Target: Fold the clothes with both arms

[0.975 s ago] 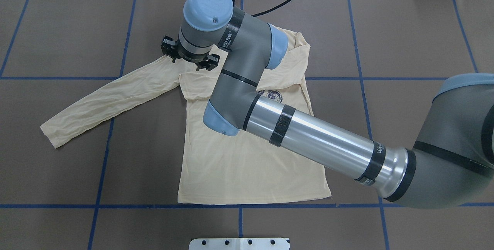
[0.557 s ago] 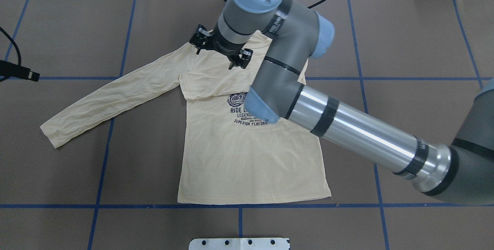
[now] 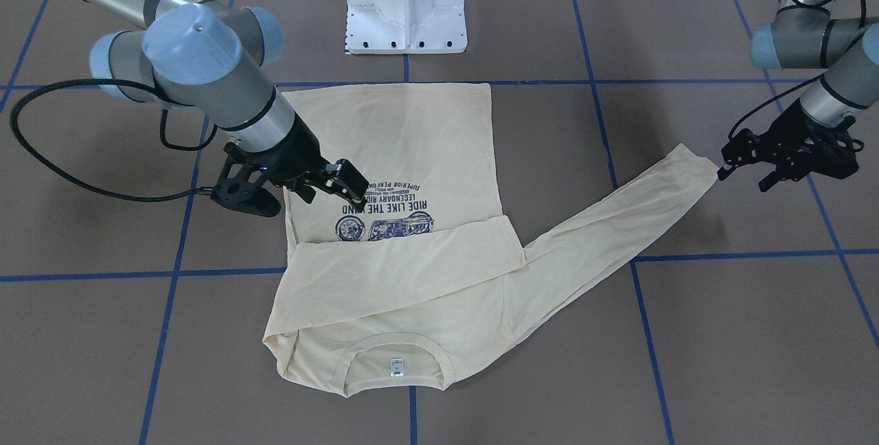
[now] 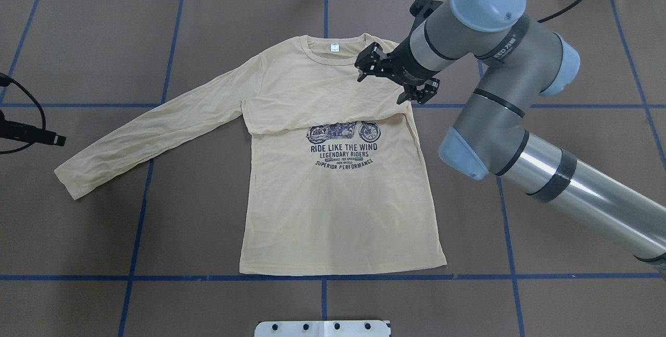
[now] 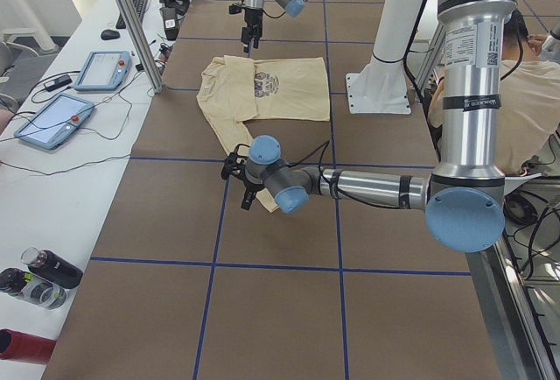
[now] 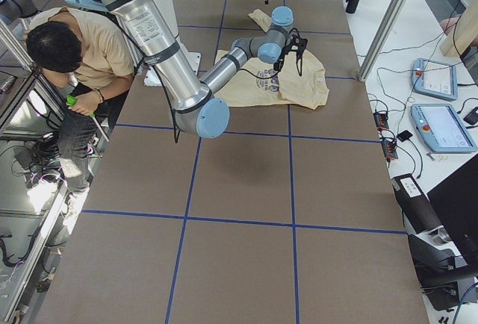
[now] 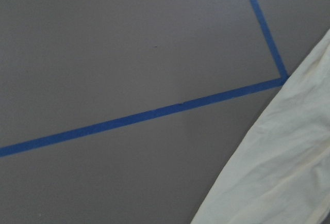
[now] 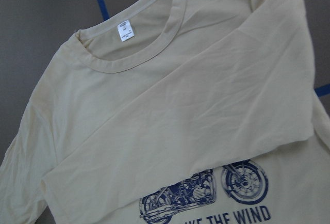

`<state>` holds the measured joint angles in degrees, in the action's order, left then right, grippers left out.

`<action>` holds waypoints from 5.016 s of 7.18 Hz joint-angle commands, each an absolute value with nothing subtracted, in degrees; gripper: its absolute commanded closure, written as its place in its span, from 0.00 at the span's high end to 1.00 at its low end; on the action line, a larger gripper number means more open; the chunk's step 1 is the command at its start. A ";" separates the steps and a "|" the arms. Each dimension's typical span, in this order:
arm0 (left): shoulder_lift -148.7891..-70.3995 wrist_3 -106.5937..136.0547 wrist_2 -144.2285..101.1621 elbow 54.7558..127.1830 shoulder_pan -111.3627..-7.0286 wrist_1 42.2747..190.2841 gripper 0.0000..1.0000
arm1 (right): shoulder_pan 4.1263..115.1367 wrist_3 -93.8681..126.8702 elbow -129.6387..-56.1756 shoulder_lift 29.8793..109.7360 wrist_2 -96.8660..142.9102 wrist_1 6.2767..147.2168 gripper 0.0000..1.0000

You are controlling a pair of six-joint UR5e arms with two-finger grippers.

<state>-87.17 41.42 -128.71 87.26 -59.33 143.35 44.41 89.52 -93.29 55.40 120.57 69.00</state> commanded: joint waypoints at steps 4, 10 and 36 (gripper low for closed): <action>-86.22 45.79 -130.69 84.55 -57.31 144.93 0.56 | 44.83 89.47 -94.49 57.74 119.97 69.00 0.99; -86.31 45.70 -130.69 83.76 -55.20 144.93 0.53 | 44.47 89.38 -94.31 57.83 119.53 68.99 0.99; -149.68 94.83 -99.22 75.22 -33.40 126.48 0.94 | 61.35 70.31 -101.59 82.09 126.29 68.29 1.00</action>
<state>-149.82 94.16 -98.89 73.97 -33.21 126.47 61.60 69.93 -100.19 81.86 125.19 68.56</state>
